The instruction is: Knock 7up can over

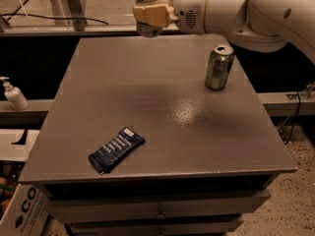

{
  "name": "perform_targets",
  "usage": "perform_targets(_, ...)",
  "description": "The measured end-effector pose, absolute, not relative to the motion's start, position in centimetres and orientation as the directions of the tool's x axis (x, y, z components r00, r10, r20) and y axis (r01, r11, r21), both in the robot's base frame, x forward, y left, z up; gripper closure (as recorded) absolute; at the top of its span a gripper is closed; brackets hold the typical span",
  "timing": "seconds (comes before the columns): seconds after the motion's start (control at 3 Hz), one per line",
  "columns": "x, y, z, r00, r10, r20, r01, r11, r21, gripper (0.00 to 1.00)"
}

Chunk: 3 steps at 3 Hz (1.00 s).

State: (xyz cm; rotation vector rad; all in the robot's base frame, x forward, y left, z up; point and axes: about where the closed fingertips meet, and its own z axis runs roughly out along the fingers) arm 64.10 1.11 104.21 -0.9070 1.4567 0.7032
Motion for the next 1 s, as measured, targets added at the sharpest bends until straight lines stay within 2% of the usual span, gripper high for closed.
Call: perform_targets(1.0, 63.7, 1.2, 99.0, -0.081, -0.5, -0.862, -0.898, 0.412, -0.154, 1.0)
